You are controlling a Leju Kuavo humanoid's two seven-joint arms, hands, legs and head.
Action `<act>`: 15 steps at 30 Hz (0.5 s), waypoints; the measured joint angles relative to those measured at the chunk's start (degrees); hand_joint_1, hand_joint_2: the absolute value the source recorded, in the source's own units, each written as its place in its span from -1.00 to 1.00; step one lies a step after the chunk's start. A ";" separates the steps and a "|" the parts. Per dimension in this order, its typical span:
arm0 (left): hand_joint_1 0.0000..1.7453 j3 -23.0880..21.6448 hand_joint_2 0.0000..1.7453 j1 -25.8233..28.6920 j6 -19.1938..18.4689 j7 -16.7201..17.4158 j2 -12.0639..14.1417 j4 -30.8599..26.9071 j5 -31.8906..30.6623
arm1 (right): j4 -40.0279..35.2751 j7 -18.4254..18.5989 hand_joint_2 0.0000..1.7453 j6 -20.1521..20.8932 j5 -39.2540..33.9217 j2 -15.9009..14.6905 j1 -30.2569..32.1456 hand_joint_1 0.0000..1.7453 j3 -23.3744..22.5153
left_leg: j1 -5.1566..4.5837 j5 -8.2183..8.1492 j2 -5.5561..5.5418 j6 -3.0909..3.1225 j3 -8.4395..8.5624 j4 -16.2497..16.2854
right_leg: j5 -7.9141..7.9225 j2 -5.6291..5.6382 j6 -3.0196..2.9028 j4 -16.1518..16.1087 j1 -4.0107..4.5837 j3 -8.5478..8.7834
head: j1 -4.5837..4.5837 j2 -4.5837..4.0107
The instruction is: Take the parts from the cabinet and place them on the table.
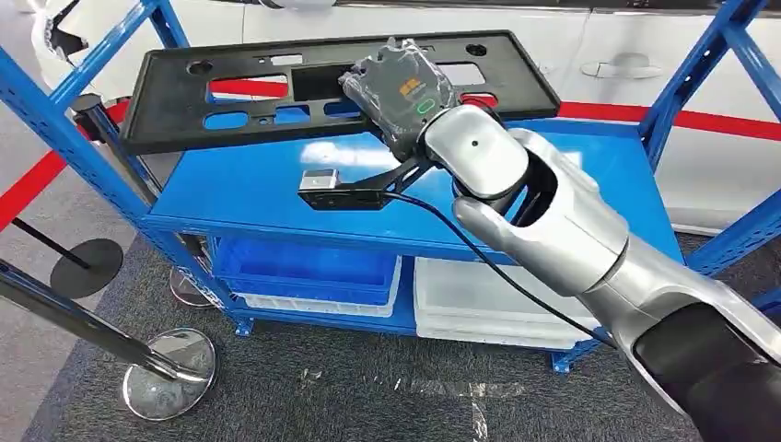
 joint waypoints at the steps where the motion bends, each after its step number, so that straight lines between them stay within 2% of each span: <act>1: -1.00 0.00 1.00 -0.01 -1.05 -0.11 0.00 0.00 0.15 | -0.24 0.02 1.00 0.00 -0.13 -0.17 0.02 0.86 0.00 | 0.00 0.00 0.00 0.00 0.00 0.00 | 0.00 0.00 0.00 0.00 0.00 0.00 | -0.02 0.00; 3: -1.00 0.00 1.00 0.04 -3.05 -0.11 0.00 0.00 1.12 | -0.64 0.00 1.00 -0.15 -0.39 -0.55 0.11 0.86 0.04 | 0.00 0.00 0.01 0.00 -0.01 0.00 | 0.00 0.02 0.00 0.00 -0.01 0.00 | -0.02 0.00; 4: -1.00 0.00 -1.00 0.04 -3.59 -0.11 0.00 0.00 1.27 | -0.79 0.00 1.00 -0.20 -0.42 -0.68 0.11 0.84 0.13 | 0.00 0.00 0.02 0.00 -0.01 0.00 | 0.00 0.02 0.00 0.00 -0.01 0.00 | 0.00 0.00; 6: -1.00 0.00 -1.00 0.02 -4.09 -0.32 0.00 0.00 1.60 | -0.99 -0.02 1.00 -0.26 -0.46 -0.81 0.11 0.84 0.28 | 0.00 0.00 0.01 0.00 -0.01 0.01 | 0.00 0.01 0.00 0.00 -0.01 0.00 | -0.02 0.00; 7: -1.00 0.00 1.00 0.03 -4.16 -0.61 0.00 0.00 1.73 | -1.03 -0.07 1.00 -0.28 -0.50 -0.85 0.11 0.84 0.35 | 0.00 0.00 0.00 0.00 -0.01 0.00 | 0.00 0.00 0.00 0.00 -0.01 0.00 | 0.00 0.00; 11: -1.00 0.00 1.00 0.00 -4.46 -2.10 0.00 0.00 1.23 | -1.29 0.00 1.00 -0.31 -0.72 -1.14 0.14 0.84 0.74 | 0.00 0.00 0.01 0.00 0.00 0.00 | 0.00 0.01 0.00 0.00 0.00 0.00 | 0.00 0.00; 15: -1.00 0.00 1.00 0.00 -2.87 -2.86 0.00 0.00 1.12 | -1.84 0.24 1.00 -0.46 -0.92 -1.72 0.39 0.84 0.76 | 0.00 0.00 0.00 0.00 0.00 0.01 | 0.00 0.00 0.00 0.00 0.00 0.00 | 0.00 0.00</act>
